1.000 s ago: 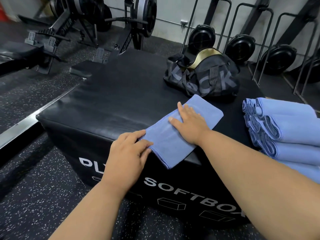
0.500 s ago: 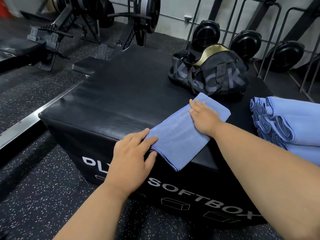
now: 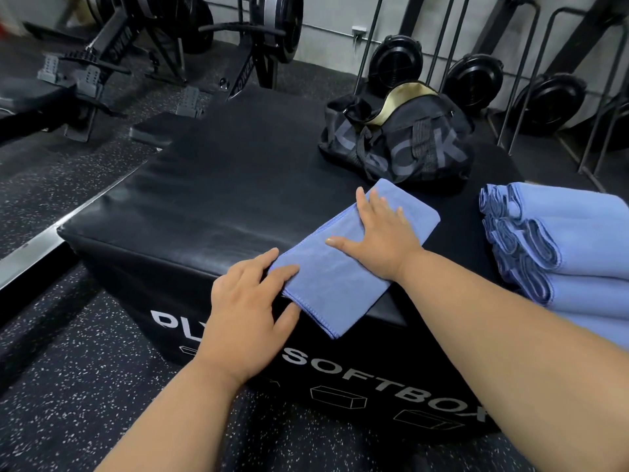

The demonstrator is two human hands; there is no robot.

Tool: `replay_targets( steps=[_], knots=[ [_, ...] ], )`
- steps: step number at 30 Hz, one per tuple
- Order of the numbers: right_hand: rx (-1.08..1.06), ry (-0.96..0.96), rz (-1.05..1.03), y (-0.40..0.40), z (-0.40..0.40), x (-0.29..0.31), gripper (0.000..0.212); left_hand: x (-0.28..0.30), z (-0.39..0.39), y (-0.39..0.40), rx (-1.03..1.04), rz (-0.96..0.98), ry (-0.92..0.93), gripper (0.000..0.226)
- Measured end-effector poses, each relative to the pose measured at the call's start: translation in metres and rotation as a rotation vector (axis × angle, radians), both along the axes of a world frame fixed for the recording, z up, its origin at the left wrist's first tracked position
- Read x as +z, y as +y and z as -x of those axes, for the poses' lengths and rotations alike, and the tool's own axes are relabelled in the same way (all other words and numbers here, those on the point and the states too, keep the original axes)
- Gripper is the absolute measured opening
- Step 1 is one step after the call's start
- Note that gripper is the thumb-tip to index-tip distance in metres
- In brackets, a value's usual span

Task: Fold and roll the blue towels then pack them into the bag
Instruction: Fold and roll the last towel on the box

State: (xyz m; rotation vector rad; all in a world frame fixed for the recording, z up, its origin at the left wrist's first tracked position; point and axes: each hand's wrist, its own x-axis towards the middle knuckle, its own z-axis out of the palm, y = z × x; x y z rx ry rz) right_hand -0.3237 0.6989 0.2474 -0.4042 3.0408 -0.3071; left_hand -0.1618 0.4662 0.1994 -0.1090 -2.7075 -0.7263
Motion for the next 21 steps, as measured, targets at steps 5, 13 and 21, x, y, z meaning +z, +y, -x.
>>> replay_targets(
  steps=[5, 13, 21],
  knots=[
    [0.029, 0.045, 0.161, -0.002, -0.052, -0.007, 0.120, 0.001, 0.003, -0.002, -0.027, -0.063, -0.005, 0.038],
    [0.169, -0.035, 0.106, 0.012, -0.107, -0.007, 0.112, 0.008, 0.001, -0.002, -0.042, -0.112, 0.035, 0.029],
    [0.336, 0.144, 0.142, 0.033, -0.160, -0.023, 0.106, 0.028, -0.016, 0.007, -0.193, -0.142, 0.075, 0.015]
  ],
)
